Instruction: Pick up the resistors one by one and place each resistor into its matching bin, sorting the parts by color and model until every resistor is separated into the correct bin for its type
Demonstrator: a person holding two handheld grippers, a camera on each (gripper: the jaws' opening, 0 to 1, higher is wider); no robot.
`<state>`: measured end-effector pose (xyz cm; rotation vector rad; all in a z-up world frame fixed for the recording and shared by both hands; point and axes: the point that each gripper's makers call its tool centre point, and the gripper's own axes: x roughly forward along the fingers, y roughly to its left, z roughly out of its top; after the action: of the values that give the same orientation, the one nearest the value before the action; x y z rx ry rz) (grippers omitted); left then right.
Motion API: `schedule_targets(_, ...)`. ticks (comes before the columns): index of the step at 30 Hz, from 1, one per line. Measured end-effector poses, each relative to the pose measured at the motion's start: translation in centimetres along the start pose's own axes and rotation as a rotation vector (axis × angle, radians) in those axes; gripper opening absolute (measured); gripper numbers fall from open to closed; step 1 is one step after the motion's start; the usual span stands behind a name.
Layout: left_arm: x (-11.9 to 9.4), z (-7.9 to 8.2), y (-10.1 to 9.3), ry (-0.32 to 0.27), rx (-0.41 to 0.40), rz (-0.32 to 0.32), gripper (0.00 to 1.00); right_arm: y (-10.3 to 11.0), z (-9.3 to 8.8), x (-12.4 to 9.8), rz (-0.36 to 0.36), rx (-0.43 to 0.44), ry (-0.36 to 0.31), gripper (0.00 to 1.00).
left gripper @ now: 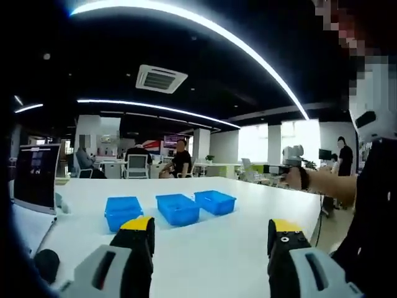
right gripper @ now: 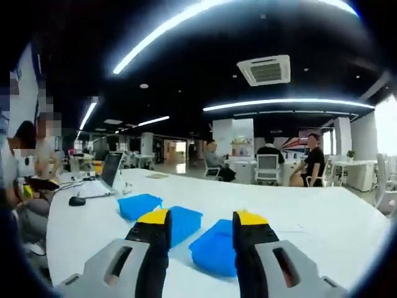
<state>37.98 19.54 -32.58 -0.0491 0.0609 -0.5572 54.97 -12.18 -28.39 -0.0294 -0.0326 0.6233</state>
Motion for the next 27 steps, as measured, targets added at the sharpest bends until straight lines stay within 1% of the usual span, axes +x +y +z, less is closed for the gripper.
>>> schedule_targets(2, 0.2, 0.4, 0.2, -0.004, 0.005, 0.004, 0.75, 0.5, -0.1, -1.9, -0.003, -0.004, -0.009, 0.43)
schedule_targets(3, 0.3, 0.5, 0.2, -0.005, 0.008, 0.006, 0.75, 0.9, -0.2, -3.4, -0.005, -0.008, -0.014, 0.44)
schedule_targets(4, 0.4, 0.7, 0.3, -0.005, 0.013, 0.006, 0.75, 1.1, -0.3, -4.1, -0.007, -0.010, -0.015, 0.44)
schedule_targets(7, 0.5, 0.9, 0.4, -0.006, 0.025, 0.009, 0.75, 1.7, -0.7, -7.2, -0.030, -0.031, -0.016, 0.46)
schedule_targets(10, 0.5, 1.0, 0.5, -0.004, 0.029, 0.014, 0.76, 2.3, -1.6, -10.2, -0.053, -0.031, 0.000, 0.47)
schedule_targets(13, 0.3, 1.1, 0.6, 0.000, 0.036, 0.019, 0.76, 2.6, -2.1, -12.4, -0.079, -0.035, 0.020, 0.47)
schedule_targets(15, 0.2, 1.2, 0.7, -0.003, 0.042, 0.023, 0.76, 2.8, -2.1, -13.4, -0.095, -0.028, 0.019, 0.47)
schedule_targets(18, 0.0, 1.4, 0.8, -0.010, 0.050, 0.026, 0.76, 3.0, -1.9, -13.9, -0.108, -0.038, 0.013, 0.47)
schedule_targets(27, -0.6, 1.5, 1.3, -0.013, 0.052, 0.038, 0.76, 4.1, -1.7, -13.1, -0.078, -0.057, 0.017, 0.47)
